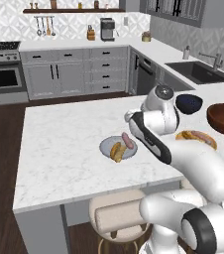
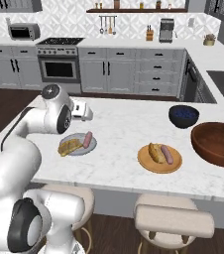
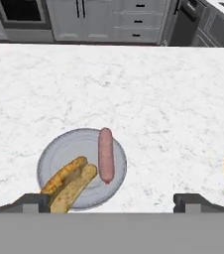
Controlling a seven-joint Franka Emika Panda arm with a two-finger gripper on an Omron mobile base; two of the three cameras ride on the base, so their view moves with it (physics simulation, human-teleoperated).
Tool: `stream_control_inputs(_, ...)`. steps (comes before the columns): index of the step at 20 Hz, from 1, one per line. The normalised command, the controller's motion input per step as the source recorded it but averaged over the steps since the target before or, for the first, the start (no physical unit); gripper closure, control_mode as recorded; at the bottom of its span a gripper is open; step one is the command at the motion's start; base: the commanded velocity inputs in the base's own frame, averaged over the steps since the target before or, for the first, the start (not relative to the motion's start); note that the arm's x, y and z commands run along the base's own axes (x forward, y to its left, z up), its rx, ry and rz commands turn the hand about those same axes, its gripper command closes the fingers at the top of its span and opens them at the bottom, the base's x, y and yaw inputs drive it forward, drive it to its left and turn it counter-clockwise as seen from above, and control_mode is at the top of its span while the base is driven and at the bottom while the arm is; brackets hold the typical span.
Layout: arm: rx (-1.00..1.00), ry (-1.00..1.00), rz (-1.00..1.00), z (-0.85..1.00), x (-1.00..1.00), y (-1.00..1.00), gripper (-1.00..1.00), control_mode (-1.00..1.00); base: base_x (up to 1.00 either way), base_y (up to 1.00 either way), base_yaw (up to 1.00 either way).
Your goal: Place one bun and one sausage from the bowl on each plate.
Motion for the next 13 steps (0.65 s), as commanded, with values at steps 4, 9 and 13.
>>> stream_control_inputs(4, 0.26, 0.02, 0.00, 0.95, -0.17, -0.48, -1.00, -1.00, 0.00, 0.00, 0.00)
stream_control_inputs(9, 0.59, 0.16, 0.00, 0.08, -0.04, -1.00, -1.00, -1.00, 0.00, 0.00, 0.00)
stream_control_inputs(13, 0.57, 0.19, 0.00, -0.11, 0.02, -1.00, -1.00, -1.00, 0.00, 0.00, 0.00)
